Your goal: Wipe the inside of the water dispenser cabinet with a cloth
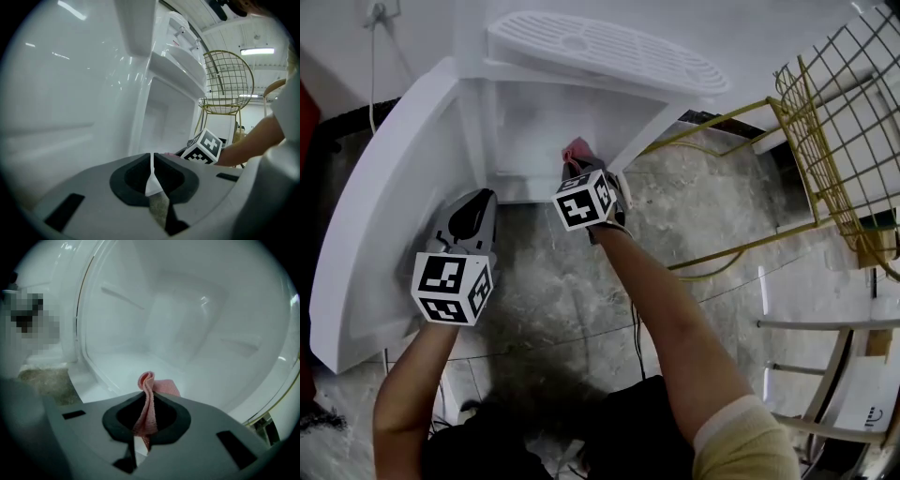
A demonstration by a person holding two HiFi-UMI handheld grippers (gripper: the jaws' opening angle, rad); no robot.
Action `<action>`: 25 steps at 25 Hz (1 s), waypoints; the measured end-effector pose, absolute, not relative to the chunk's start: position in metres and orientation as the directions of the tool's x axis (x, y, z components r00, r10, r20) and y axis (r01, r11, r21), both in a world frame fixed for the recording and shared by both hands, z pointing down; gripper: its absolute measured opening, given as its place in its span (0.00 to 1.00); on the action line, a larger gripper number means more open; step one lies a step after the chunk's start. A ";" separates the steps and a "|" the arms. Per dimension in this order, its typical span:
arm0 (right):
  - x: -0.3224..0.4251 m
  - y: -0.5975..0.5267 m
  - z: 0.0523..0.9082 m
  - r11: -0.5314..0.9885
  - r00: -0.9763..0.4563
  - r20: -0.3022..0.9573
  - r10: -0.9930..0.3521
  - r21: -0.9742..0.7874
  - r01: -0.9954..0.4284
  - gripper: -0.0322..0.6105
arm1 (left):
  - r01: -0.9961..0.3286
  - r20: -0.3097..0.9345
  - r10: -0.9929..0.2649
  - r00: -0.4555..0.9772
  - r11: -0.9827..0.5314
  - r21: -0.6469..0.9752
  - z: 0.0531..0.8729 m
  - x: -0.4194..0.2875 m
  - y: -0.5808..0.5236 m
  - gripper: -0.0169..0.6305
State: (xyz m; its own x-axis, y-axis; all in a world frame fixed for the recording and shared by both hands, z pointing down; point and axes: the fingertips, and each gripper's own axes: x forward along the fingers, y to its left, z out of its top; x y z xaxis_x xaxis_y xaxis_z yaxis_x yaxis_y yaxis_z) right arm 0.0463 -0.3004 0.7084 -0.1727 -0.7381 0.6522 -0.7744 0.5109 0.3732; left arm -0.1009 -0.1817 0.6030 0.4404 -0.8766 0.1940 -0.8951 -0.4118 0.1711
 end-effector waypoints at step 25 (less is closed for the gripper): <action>0.034 -0.251 0.700 0.700 -0.340 0.708 -0.619 0.301 -0.647 0.10 | -0.908 0.221 -0.883 0.414 -0.385 0.165 0.609 -0.110 -0.181 0.05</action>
State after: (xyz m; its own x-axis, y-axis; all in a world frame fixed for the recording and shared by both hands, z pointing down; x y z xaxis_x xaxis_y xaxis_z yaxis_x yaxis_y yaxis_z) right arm 0.0337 -0.2506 0.7005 -0.3398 -0.6187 0.7083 -0.6473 0.7002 0.3011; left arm -0.1098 -0.1809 0.6092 0.4140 -0.8831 0.2209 -0.9083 -0.3847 0.1645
